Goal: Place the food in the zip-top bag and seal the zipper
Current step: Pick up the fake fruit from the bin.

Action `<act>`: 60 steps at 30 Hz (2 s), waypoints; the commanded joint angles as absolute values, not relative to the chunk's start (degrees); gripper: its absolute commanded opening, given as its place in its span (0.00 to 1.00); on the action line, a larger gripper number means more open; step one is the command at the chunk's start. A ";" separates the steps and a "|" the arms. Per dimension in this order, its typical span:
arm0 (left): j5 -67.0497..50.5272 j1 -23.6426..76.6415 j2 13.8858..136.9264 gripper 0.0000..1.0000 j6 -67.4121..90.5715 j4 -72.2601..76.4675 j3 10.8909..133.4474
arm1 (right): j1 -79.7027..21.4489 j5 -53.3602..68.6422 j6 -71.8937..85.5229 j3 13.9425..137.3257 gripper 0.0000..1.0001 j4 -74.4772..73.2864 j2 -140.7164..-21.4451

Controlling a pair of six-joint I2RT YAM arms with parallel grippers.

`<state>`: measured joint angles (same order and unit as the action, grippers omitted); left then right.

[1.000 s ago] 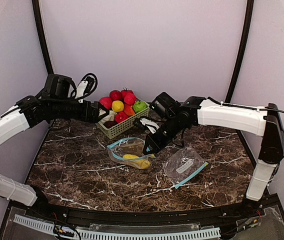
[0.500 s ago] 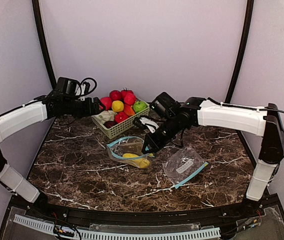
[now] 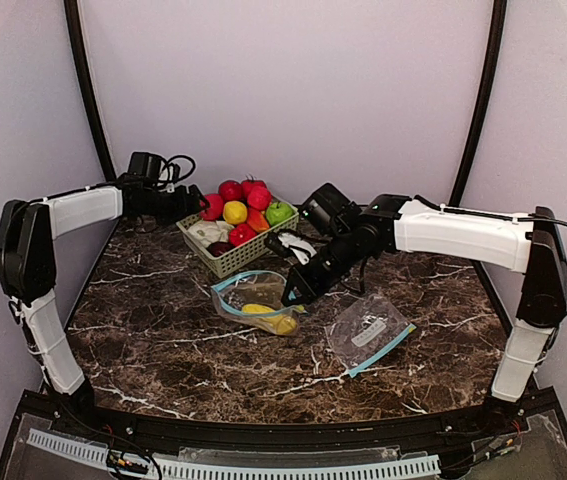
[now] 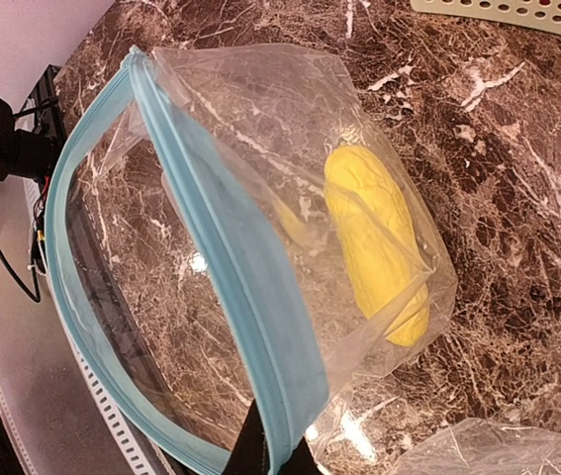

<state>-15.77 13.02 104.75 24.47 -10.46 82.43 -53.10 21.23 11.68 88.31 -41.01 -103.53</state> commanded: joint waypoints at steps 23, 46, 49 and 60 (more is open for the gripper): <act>-27.90 7.75 124.70 0.85 29.67 -1.25 97.71 | -52.75 23.07 13.67 89.21 0.00 -38.67 -102.44; -29.63 7.67 128.68 0.69 32.52 0.95 101.17 | -52.73 22.98 13.65 89.35 0.00 -38.75 -102.74; -30.16 7.69 128.36 0.67 32.66 0.49 101.16 | -52.73 22.94 13.69 89.22 0.00 -38.67 -102.73; -25.30 7.67 118.81 0.64 29.67 0.70 93.10 | -52.74 22.95 13.47 89.56 0.00 -38.71 -102.88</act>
